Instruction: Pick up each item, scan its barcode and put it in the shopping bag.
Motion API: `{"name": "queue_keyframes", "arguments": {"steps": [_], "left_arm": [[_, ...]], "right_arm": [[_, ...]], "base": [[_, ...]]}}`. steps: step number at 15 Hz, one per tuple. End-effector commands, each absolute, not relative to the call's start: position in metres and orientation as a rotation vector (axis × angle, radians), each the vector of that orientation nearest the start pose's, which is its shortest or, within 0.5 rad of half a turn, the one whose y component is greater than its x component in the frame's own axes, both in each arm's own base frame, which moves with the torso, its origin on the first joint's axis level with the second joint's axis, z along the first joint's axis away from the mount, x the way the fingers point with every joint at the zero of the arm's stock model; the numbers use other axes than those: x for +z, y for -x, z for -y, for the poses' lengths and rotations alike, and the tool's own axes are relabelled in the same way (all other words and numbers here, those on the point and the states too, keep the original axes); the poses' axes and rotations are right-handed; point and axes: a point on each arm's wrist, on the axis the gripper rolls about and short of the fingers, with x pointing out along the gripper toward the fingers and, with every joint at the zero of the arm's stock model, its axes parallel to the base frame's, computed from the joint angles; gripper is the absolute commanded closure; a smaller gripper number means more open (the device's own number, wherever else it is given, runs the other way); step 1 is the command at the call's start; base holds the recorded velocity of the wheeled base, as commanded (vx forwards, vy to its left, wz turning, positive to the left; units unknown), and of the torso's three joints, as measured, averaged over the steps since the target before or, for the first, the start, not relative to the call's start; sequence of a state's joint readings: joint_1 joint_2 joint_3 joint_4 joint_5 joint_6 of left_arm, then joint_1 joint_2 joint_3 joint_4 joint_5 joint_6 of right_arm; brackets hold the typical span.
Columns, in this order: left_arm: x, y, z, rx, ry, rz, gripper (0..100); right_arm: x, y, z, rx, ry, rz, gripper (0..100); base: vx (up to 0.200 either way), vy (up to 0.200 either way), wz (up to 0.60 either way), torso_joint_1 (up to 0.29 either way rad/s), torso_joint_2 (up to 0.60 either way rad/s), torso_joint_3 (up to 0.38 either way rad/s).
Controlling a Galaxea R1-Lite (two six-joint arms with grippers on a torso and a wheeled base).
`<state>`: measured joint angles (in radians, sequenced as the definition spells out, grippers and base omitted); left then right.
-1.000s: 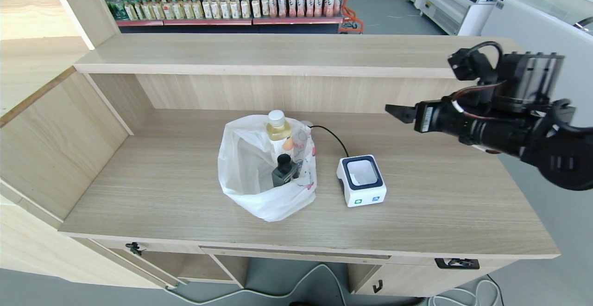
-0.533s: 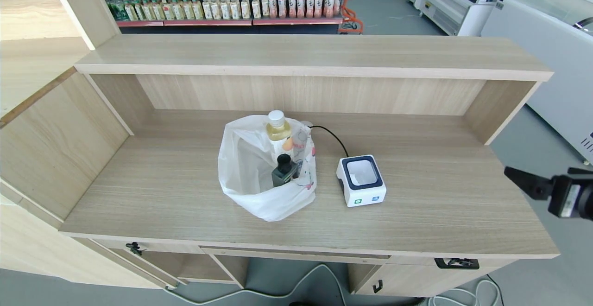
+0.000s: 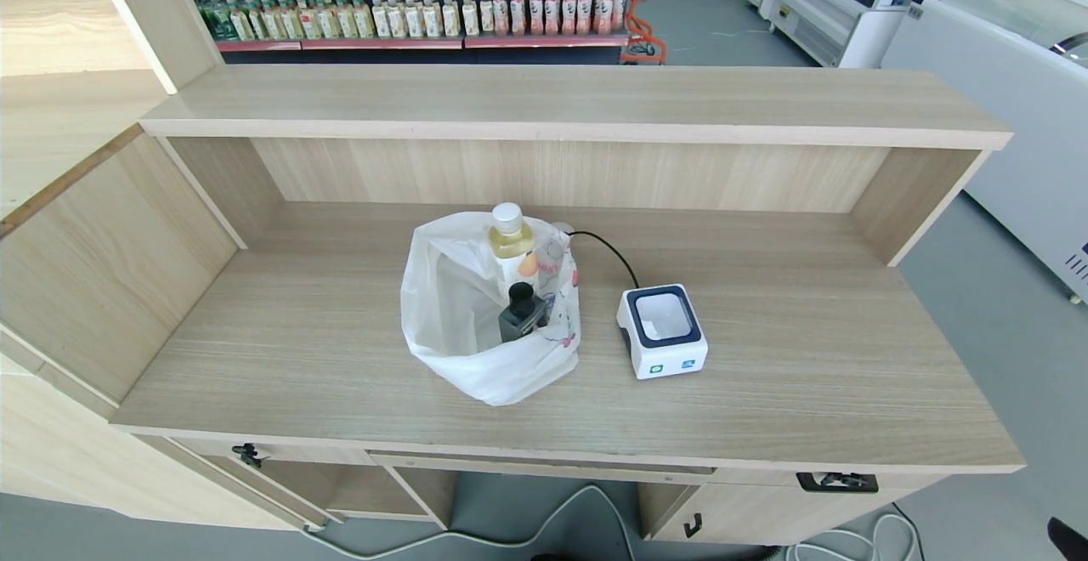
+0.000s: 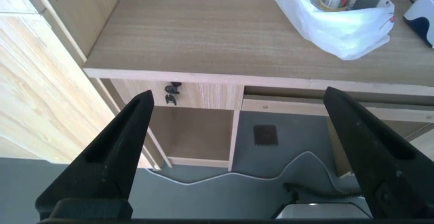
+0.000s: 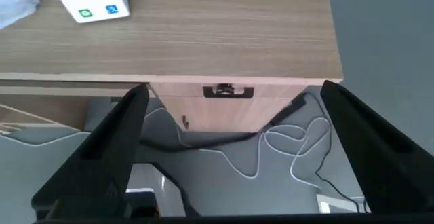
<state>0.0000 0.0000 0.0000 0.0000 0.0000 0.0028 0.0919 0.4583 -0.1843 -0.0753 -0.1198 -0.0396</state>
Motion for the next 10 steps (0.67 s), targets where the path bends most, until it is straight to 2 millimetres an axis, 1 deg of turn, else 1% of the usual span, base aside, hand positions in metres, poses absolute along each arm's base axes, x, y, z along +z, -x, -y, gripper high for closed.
{"name": "queue_keyframes", "arguments": {"steps": [1,2,4,5,6,7,10], "left_arm": [[0.075,0.023,0.0,0.0,-0.003,0.0,0],[0.075,0.023,0.0,0.0,-0.003,0.0,0],[0.075,0.023,0.0,0.0,-0.002,0.0,0],[0.075,0.023,0.0,0.0,-0.003,0.0,0],[0.075,0.023,0.0,0.0,-0.002,0.0,0],[0.075,0.023,0.0,0.0,-0.002,0.0,0],[0.075,0.023,0.0,0.0,-0.003,0.0,0]], "right_arm": [[0.124,0.001,0.0,0.036,0.048,-0.08,0],[0.115,0.005,-0.001,0.049,0.046,-0.068,0],[0.086,0.012,-0.001,0.023,0.046,-0.052,0],[0.081,0.018,-0.001,-0.02,0.03,-0.017,0],[0.077,0.02,0.0,-0.031,0.012,-0.028,0],[0.076,0.022,0.0,-0.017,0.018,0.0,0],[0.076,0.023,0.0,-0.008,0.012,0.006,0]], "base": [[0.0,0.0,0.0,0.0,0.0,0.0],[0.0,0.0,0.0,0.0,0.0,0.0],[0.0,0.0,0.0,0.0,0.0,0.0],[0.0,0.0,0.0,0.0,0.0,0.0],[0.0,0.0,0.0,0.0,0.0,0.0],[0.0,0.0,0.0,0.0,0.0,0.0],[0.0,0.0,0.0,0.0,0.0,0.0]]}}
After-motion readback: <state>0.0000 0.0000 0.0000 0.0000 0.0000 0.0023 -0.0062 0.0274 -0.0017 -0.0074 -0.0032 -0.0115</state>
